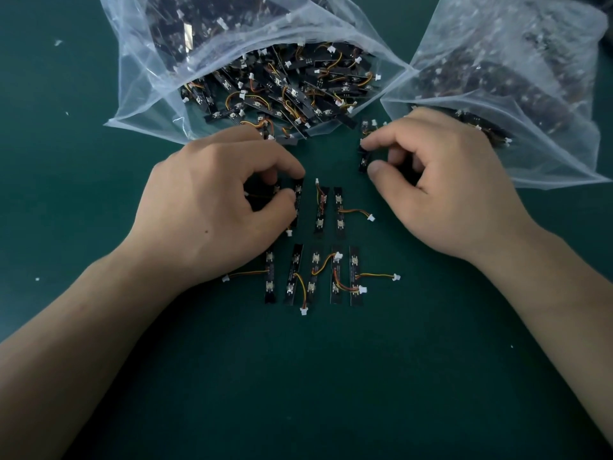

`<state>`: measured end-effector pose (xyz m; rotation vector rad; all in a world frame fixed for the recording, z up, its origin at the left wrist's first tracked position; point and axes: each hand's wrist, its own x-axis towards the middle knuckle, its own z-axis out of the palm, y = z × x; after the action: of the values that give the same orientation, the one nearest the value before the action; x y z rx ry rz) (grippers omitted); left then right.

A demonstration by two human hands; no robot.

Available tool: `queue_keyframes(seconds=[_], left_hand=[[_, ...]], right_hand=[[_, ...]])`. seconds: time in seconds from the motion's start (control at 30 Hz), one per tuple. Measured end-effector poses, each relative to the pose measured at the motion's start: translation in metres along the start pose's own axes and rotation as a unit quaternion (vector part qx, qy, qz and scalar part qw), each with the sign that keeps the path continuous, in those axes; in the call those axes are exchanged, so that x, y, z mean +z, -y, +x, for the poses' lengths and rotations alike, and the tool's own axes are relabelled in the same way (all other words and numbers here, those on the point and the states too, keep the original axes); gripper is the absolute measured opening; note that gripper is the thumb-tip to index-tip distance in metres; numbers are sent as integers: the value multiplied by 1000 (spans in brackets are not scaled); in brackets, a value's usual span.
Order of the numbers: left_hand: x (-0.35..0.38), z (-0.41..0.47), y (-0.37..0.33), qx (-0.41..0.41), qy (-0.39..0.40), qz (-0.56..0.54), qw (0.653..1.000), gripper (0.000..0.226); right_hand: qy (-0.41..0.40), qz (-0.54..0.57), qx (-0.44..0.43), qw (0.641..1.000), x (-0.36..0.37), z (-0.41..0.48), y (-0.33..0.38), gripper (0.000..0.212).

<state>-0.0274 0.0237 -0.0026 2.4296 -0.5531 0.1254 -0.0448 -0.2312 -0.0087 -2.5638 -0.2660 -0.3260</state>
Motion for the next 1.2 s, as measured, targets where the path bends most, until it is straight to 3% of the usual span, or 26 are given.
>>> queue_keyframes(seconds=[0.13, 0.33, 0.57, 0.73, 1.03, 1.2], left_hand=[[0, 0, 1, 1, 0, 1, 1000, 20], [1, 1, 2, 1, -9, 1, 1000, 23], [2, 1, 3, 4, -7, 6, 1000, 23], [2, 1, 3, 3, -6, 9, 1000, 23], [1, 1, 3, 2, -9, 11, 1000, 23], [2, 1, 3, 2, -7, 12, 1000, 23]], right_hand=[[-12, 23, 6, 1000, -1, 0, 0, 14], [-19, -14, 28, 999, -1, 1, -3, 31], [-22, -26, 38, 999, 0, 1, -2, 11], [-64, 47, 49, 996, 0, 3, -5, 6], [-102, -1, 55, 993, -2, 4, -10, 8], [-109, 30, 52, 992, -1, 4, -9, 9]])
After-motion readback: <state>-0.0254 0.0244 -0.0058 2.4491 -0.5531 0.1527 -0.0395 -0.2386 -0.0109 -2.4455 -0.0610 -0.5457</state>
